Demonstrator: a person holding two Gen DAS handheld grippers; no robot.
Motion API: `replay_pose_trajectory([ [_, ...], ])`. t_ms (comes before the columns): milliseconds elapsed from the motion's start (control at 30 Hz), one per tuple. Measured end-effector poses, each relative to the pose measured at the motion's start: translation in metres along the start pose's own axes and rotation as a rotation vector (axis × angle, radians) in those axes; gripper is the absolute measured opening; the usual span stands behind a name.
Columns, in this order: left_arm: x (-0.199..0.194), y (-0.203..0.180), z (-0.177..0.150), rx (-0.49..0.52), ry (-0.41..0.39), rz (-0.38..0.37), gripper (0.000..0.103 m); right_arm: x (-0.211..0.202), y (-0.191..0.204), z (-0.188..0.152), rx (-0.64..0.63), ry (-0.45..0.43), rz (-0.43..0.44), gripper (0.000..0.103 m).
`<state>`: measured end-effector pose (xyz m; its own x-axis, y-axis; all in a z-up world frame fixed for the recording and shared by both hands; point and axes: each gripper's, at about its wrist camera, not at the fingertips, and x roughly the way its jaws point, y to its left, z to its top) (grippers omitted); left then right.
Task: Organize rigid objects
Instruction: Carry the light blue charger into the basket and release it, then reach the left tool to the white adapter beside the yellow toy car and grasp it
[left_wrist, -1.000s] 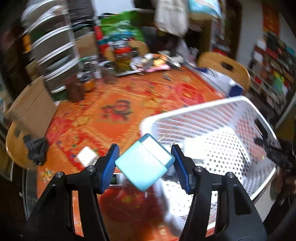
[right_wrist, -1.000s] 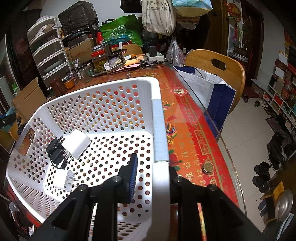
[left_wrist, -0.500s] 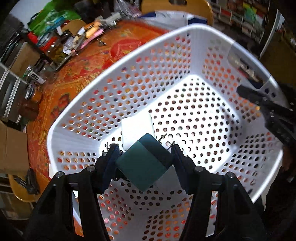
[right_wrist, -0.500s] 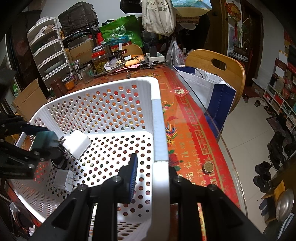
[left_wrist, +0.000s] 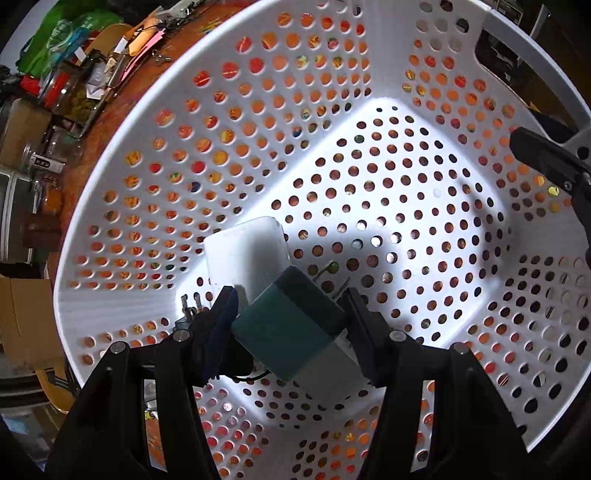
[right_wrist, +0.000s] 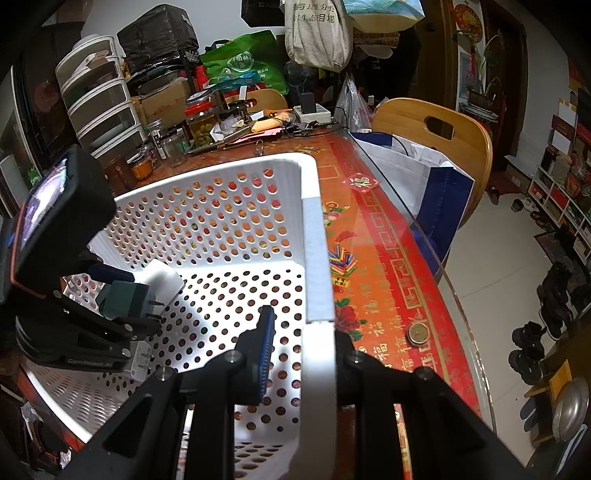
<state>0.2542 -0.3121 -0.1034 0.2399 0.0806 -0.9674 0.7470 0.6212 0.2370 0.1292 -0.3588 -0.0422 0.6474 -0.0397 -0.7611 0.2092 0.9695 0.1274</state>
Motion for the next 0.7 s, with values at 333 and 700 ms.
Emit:
replay_pose_trajectory([
  [333, -0.028, -0.005, -0.014, 0.037, -0.133, 0.112, 0.085, 0.001, 0.000, -0.001, 0.000, 0.006, -0.005, 0.020],
  [700, -0.131, 0.125, -0.158, -0.322, -0.518, 0.122, 0.103, 0.002, 0.003, 0.001, -0.015, 0.024, -0.023, 0.020],
])
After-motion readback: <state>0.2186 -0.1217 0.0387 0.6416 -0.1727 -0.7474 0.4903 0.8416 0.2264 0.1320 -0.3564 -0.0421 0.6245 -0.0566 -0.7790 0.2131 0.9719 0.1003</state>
